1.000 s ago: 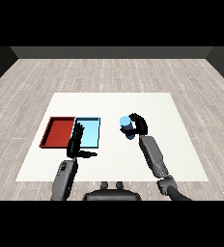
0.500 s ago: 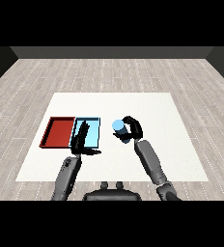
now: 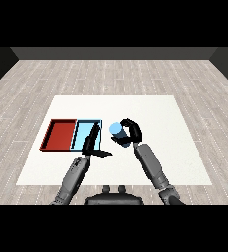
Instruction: Pick the blue can and put it in the blue box
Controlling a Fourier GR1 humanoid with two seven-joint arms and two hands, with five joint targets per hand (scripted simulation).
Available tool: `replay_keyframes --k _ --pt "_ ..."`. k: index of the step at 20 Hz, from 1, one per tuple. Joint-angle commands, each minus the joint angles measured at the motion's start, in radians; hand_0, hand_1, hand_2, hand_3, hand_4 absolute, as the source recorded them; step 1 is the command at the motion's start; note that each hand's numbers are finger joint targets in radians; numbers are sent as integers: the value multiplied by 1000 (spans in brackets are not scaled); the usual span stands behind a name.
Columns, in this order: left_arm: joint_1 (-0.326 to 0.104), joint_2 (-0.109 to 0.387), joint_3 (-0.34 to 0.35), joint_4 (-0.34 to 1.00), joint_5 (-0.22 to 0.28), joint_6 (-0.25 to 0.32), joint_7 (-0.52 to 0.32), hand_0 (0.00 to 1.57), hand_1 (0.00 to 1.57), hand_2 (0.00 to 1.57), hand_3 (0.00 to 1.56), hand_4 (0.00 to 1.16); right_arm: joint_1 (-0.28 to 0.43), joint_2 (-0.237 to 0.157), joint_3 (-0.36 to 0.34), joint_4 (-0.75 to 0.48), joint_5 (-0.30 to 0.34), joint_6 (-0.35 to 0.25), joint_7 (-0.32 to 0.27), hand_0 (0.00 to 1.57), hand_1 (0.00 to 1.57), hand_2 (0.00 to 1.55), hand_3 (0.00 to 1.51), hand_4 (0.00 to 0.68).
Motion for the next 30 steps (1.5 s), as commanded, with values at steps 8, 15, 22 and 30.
replay_keyframes --k 8,15,22,30 --pt "-63 0 -131 152 90 126 -42 0 0 0 0 0 0 3 89 -50 -10 -48 12 1403 1403 1439 1403 668" --pt "-164 0 -158 210 133 171 -5 0 0 0 0 0 -19 3 94 -51 -32 -42 15 1394 1394 1453 1415 680" --pt "-163 0 -151 283 178 99 -67 0 0 0 0 0 11 3 106 -70 -7 -22 -5 1398 1398 1434 1397 657" --pt "-242 0 -198 368 206 156 -87 0 0 0 0 0 27 3 186 -114 -29 -58 22 1432 1432 1433 1389 620"
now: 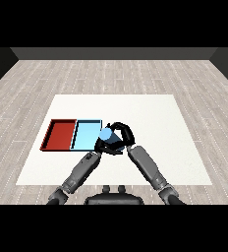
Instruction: Pick the blue can and put it in the blue box
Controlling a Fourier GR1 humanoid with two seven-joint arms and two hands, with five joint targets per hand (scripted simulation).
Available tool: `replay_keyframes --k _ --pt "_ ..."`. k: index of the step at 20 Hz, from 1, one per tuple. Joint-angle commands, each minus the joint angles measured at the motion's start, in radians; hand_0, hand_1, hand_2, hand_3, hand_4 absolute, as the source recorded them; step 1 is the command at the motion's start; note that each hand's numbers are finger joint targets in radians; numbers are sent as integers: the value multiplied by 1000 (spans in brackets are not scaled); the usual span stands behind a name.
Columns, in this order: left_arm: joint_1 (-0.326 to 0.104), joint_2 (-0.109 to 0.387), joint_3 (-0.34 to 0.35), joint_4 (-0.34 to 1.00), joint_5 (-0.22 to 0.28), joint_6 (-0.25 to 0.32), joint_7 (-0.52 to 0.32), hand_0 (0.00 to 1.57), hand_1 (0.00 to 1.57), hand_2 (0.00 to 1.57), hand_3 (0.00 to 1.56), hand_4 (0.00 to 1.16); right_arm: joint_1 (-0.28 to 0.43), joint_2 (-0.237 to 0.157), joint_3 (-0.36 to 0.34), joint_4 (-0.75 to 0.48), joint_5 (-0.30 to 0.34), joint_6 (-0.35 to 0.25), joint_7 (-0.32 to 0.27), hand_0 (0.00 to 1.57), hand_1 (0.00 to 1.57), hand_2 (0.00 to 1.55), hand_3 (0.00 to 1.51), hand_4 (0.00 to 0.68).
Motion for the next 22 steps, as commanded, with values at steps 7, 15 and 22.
replay_keyframes --k 7,15,22 --pt "-35 0 -47 42 48 32 -48 0 0 0 0 101 -85 0 65 -4 8 -49 85 1363 1363 1442 1397 615" --pt "-3 45 -111 -40 -196 190 46 318 318 520 175 0 -25 -1 197 14 -87 -95 -38 1468 1468 1471 1399 596" --pt "-23 3 -83 -4 -71 271 -15 454 454 646 348 718 -62 -1 249 -5 -107 -134 -23 1455 1455 1453 1396 598"
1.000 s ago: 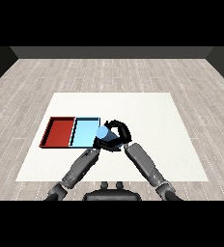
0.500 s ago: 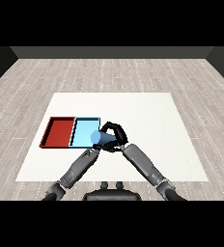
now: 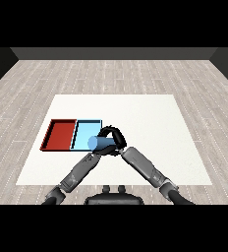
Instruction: Pick the blue can and put it in the blue box
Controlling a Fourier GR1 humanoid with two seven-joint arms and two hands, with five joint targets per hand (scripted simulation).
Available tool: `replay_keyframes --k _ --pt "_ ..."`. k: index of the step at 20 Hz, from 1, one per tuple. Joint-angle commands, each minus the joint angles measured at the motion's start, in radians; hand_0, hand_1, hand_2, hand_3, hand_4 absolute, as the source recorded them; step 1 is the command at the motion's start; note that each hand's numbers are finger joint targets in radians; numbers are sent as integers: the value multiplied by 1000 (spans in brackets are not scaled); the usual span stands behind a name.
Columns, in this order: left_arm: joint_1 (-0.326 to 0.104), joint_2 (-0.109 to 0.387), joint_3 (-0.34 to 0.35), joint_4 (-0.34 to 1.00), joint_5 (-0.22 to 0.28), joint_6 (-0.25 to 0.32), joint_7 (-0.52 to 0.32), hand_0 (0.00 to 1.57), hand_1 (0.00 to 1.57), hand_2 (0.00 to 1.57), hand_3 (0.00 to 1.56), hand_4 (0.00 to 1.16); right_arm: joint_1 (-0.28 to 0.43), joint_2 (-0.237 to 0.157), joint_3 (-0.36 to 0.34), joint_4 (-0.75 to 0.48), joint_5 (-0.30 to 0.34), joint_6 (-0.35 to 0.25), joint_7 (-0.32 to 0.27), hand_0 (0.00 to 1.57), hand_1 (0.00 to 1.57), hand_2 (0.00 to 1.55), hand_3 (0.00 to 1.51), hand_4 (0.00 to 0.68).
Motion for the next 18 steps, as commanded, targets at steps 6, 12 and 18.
replay_keyframes --k 6,12,18 --pt "-94 -47 32 54 132 29 -31 732 732 822 636 671 -17 25 -20 65 -52 41 -41 1438 1438 1454 1393 600" --pt "41 -21 76 -43 155 -54 -18 1177 1177 1185 1027 627 8 25 -32 3 -28 36 8 1437 1437 1454 1393 580" --pt "2 -48 70 -9 150 -6 30 1571 1571 1544 1473 765 30 16 -101 -4 -106 116 25 1091 1091 1121 798 0"
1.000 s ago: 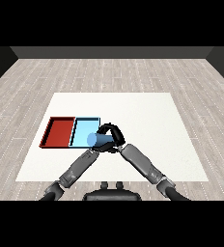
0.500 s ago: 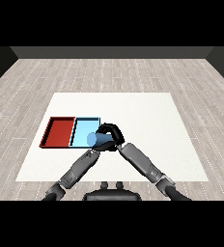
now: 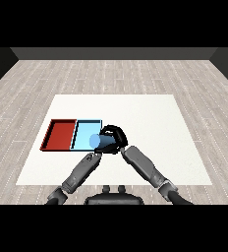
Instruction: Pick the blue can and put it in the blue box
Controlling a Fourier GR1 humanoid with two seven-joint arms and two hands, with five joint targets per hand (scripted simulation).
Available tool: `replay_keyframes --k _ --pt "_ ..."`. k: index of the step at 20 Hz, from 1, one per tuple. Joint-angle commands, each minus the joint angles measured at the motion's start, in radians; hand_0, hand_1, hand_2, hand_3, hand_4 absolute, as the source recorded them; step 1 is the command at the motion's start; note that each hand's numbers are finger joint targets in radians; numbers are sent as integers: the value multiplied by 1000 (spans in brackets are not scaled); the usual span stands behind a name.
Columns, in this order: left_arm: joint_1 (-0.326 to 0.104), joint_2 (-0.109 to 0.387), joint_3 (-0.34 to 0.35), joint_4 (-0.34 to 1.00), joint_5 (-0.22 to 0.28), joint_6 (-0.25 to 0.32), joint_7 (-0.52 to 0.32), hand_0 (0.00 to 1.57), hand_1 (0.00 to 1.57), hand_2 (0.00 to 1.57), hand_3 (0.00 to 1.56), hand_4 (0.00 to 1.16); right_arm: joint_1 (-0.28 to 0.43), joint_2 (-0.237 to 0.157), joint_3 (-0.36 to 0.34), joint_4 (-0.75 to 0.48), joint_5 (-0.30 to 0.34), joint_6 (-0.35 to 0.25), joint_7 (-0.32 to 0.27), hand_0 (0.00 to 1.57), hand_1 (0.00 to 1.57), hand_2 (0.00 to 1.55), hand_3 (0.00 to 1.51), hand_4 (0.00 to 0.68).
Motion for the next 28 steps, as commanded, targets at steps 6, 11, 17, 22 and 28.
replay_keyframes --k 6,11,17,22,28 --pt "-62 -13 33 38 42 -18 -15 1571 1571 1516 1448 1097 38 13 -17 -43 18 -3 56 0 0 0 0 0" --pt "-78 -13 37 44 46 -10 -17 1571 1571 1549 1480 1137 68 13 -7 -107 37 -26 82 0 0 0 0 0" --pt "-41 -13 0 95 35 30 -64 1571 1571 1571 1506 1134 120 13 -95 -127 33 62 75 0 0 0 0 0" --pt "27 -9 63 10 -73 4 -33 1571 1571 1571 1500 1131 171 -39 -141 -263 62 92 152 0 0 0 0 0" --pt "-5 -13 93 82 -59 -17 -68 1571 1571 1571 1494 1125 305 -98 -221 -395 38 143 118 0 0 0 0 0"
